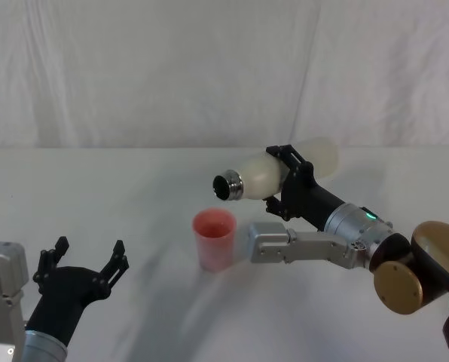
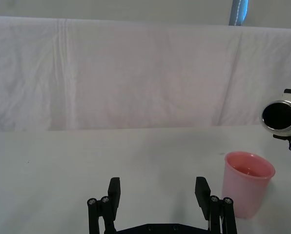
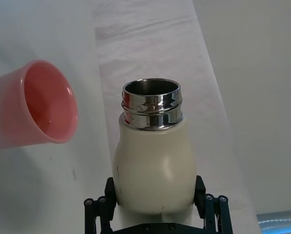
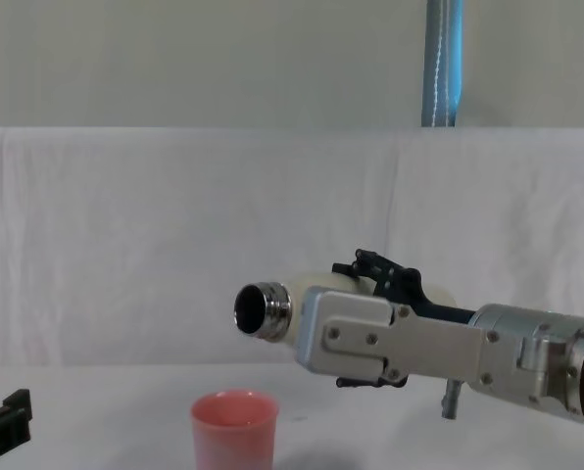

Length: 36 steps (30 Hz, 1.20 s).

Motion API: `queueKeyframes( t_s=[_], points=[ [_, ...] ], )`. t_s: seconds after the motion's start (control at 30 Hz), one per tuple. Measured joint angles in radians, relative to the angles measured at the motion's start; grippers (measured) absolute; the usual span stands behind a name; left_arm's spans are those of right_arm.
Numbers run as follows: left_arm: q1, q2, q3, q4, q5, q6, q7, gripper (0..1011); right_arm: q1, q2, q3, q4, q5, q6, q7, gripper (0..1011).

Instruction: Grasp the thermos with one hand and pour water into the cup lid.

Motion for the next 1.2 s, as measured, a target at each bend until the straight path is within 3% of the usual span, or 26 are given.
queueKeyframes(
  t_s=[1.2],
  points=[
    [0.0,0.0,0.0,0.0,0.0,0.0,0.0,1001,0.019,0.014,-0.032,-0.006,-0.082,0.076,0.011,955]
  ],
)
